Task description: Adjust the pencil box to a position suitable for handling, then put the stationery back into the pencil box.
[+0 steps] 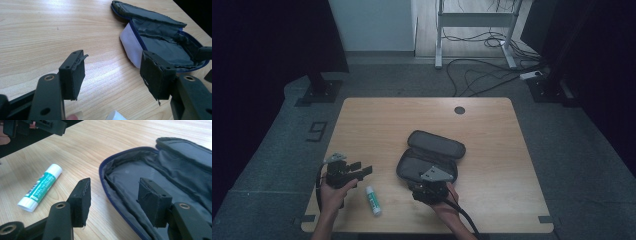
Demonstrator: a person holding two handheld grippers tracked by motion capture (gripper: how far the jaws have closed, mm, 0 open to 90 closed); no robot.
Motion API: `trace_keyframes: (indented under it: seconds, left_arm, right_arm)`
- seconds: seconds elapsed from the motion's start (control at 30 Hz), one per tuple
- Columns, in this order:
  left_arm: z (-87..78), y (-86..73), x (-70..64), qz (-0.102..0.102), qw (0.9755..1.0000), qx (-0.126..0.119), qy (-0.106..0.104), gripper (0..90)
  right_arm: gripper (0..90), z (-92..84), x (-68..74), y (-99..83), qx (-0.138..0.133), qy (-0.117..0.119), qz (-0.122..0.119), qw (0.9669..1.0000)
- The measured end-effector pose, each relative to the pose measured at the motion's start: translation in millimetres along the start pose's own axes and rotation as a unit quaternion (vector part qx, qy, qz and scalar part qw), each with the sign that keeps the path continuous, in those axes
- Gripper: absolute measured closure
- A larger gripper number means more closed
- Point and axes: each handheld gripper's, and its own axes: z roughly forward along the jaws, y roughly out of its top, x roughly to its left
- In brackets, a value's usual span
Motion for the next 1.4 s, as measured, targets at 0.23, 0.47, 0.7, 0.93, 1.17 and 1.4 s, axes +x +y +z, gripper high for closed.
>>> trace_keyframes:
  seconds: [0.23,0.47,0.7,0.93,1.17,1.4]
  left_arm:
    - [-3.4,0.6,3.5,-0.004,0.9999,-0.006,0.007,36.9]
    - [-3.5,0.8,1.3,0.0,0.9999,-0.007,0.007,36.9]
    - [-5.1,1.1,2.5,0.005,0.9999,-0.006,0.013,36.9]
    - [-3.8,-1.2,4.6,0.002,0.9999,-0.002,0.013,36.9]
    - [-2.2,-2.2,3.8,0.005,0.9999,0.003,0.012,36.8]
    - [-1.1,-2.8,3.8,0.003,0.9999,0.005,0.011,36.8]
  right_arm:
    - [43.3,9.9,15.7,5.5,-0.001,0.021,-0.005,0.9998]
    - [43.5,25.7,34.0,8.5,0.004,0.038,-0.015,0.9992]
    - [43.5,36.8,50.6,9.4,0.009,0.052,-0.029,0.9982]
    - [43.4,46.5,63.1,7.8,0.016,0.067,-0.03,0.9971]
    - [43.4,55.2,73.9,8.0,0.024,0.074,-0.034,0.9964]
    - [43.3,62.9,81.8,8.0,0.033,0.079,-0.039,0.9956]
